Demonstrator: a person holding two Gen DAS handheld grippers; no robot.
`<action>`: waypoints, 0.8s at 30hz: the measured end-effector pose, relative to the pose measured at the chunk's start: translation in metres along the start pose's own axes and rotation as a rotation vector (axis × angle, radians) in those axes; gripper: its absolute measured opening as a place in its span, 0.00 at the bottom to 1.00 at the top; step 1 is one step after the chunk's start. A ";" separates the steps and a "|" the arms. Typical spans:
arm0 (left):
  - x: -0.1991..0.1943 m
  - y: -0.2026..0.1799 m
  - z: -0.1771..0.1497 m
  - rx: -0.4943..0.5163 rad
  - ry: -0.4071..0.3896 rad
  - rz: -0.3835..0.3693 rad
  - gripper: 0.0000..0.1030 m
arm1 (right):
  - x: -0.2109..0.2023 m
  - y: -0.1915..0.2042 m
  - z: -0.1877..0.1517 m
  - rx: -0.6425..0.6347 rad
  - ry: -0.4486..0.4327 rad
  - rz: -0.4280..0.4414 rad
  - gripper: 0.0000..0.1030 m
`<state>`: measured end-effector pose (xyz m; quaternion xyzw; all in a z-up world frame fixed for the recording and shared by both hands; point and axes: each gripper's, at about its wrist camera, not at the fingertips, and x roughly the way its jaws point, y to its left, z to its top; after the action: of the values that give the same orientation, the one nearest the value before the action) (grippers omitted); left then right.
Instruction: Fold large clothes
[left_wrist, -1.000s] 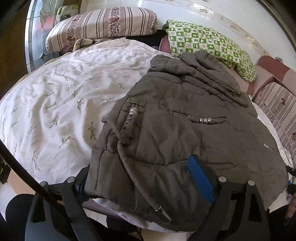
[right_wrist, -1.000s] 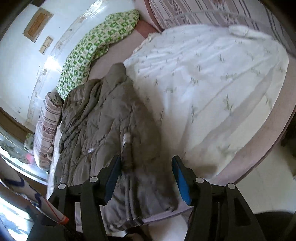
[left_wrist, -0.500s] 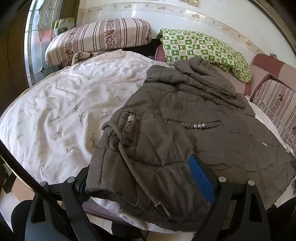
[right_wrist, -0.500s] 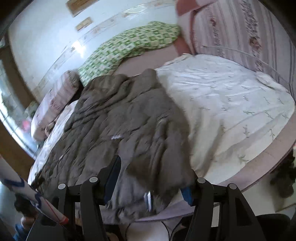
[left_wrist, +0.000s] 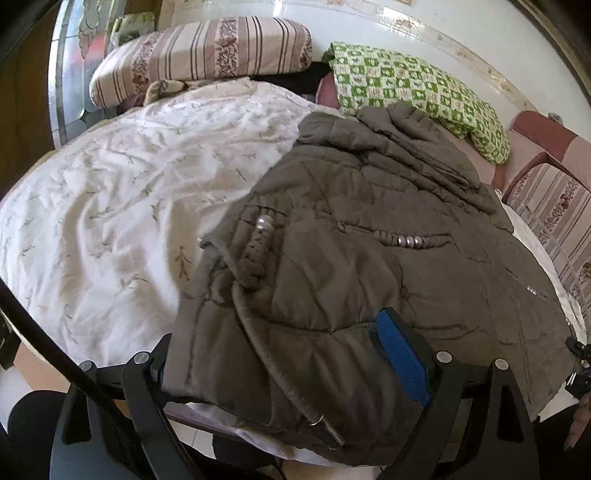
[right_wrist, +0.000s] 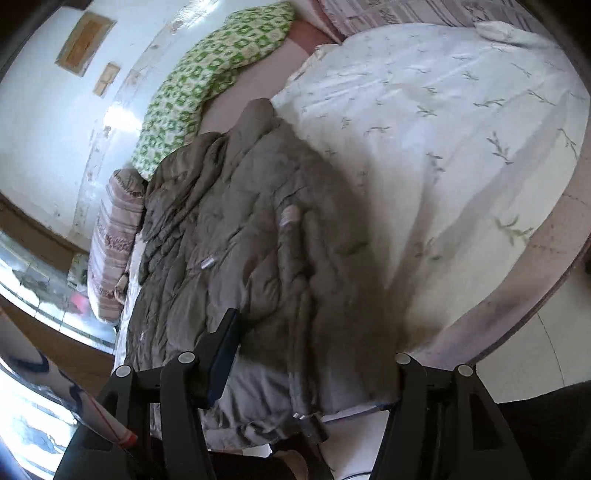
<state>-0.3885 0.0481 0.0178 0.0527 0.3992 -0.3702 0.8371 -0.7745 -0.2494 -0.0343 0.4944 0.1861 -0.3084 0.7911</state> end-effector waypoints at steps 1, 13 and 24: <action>0.000 -0.001 -0.001 0.006 0.000 0.000 0.88 | 0.000 0.006 -0.002 -0.019 -0.002 0.007 0.60; -0.005 -0.014 -0.002 0.084 -0.048 0.042 0.80 | 0.002 0.047 -0.016 -0.270 -0.089 -0.117 0.35; 0.007 -0.019 -0.008 0.107 -0.011 0.099 0.87 | 0.023 0.031 -0.020 -0.208 -0.011 -0.175 0.37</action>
<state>-0.4034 0.0334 0.0108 0.1149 0.3711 -0.3496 0.8526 -0.7364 -0.2282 -0.0361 0.3898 0.2552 -0.3579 0.8092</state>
